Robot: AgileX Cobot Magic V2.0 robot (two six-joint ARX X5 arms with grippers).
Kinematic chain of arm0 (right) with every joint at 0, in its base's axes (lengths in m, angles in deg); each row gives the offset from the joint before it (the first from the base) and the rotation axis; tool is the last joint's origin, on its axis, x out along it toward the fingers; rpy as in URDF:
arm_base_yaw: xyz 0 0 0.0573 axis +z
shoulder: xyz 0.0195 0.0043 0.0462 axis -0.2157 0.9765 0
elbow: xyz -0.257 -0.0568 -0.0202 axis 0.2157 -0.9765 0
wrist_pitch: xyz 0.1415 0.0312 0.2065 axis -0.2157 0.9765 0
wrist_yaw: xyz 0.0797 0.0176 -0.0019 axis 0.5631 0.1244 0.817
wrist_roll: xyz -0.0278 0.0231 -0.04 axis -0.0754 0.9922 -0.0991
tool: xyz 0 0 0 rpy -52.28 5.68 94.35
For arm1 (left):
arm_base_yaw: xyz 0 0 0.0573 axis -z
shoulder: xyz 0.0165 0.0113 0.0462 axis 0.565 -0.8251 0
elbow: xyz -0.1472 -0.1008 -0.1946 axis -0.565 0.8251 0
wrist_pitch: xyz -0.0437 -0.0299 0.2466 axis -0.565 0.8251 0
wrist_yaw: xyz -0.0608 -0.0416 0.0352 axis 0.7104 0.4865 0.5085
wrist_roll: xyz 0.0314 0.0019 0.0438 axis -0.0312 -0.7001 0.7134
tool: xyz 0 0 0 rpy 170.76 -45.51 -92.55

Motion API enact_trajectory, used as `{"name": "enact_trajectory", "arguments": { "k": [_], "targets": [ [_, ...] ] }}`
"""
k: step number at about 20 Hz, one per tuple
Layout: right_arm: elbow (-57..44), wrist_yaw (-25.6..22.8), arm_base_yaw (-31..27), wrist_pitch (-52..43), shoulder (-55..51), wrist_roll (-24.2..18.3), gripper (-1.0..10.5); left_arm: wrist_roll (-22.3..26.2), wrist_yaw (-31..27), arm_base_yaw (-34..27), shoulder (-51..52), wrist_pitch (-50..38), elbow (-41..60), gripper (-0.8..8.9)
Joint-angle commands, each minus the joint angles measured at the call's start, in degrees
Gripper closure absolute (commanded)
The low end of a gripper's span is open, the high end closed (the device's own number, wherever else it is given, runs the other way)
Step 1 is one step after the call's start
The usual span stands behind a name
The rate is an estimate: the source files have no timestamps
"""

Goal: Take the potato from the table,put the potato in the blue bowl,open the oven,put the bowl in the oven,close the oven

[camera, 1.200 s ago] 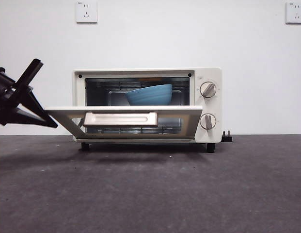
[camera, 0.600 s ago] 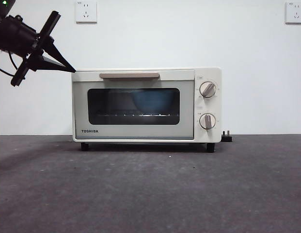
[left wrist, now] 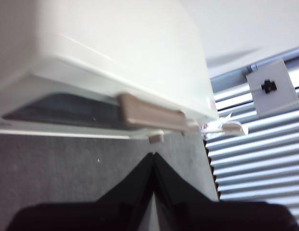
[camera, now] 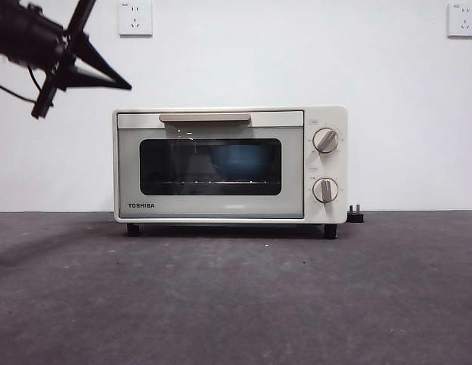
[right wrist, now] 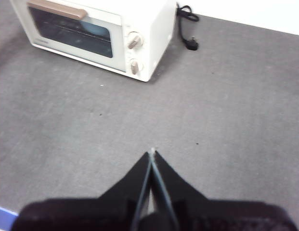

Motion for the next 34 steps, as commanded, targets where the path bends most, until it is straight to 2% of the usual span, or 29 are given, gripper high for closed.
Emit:
{"name": "enact_trajectory", "arguments": {
  "k": [1, 3, 5, 8, 11, 14, 17, 27, 28, 29, 31, 32, 34],
  "targets": [
    [-0.39, -0.09, -0.02, 0.98, 0.0, 0.66, 9.6, 10.51, 0.24, 0.94, 4.72, 5.79, 0.04, 8.2],
    [-0.39, -0.09, -0.02, 0.98, 0.0, 1.6, 9.5, 18.6, -4.0, 1.81, 9.64, 14.36, 0.04, 8.2],
    [-0.39, -0.09, -0.02, 1.01, 0.0, 1.6, 9.5, 25.24, -11.85, 2.99, 15.98, 22.82, 0.04, 8.2],
    [-0.39, -0.09, -0.02, 1.01, 0.02, 1.6, 9.5, 31.61, -23.37, 4.92, 26.97, 31.87, 0.04, 8.2],
    [-0.39, -0.09, -0.02, 0.98, 0.04, 1.55, 9.5, 32.76, -31.19, 5.79, 36.98, 36.44, 0.04, 8.19],
    [-0.39, -0.09, -0.02, 0.98, 0.04, 1.55, 9.5, 32.96, -34.56, 5.77, 43.47, 39.63, 0.04, 8.18],
    [-0.39, -0.09, -0.02, 0.98, 0.04, 1.55, 9.5, 32.59, -34.91, 5.77, 45.81, 41.79, 0.04, 8.17],
    [-0.39, -0.09, -0.02, 1.01, 0.13, 1.55, 9.5, 33.14, -34.97, 5.84, 40.48, 41.31, 0.04, 8.17],
    [-0.39, -0.09, -0.02, 0.98, 0.13, 1.55, 9.5, 38.86, -36.35, 5.88, 40.46, 39.71, 0.55, 8.17],
    [-0.39, -0.09, -0.02, 0.98, 0.13, 1.55, 9.5, 42.23, -37.27, 5.95, 40.81, 37.55, 2.03, 8.17],
    [-0.39, -0.09, -0.02, 1.01, 0.35, 1.55, 9.5, 47.1, -37.59, 5.29, 44.0, 27.78, 9.84, 8.17],
    [-0.39, -0.09, -0.02, 0.98, 0.37, 1.55, 9.5, 48.43, -37.99, 4.72, 46.8, 21.29, 15.5, 8.17],
    [-0.39, -0.09, -0.02, 0.98, 0.42, 1.55, 9.5, 48.06, -38.58, 4.42, 54.21, 6.19, 29.05, 8.17]
  ]
}}
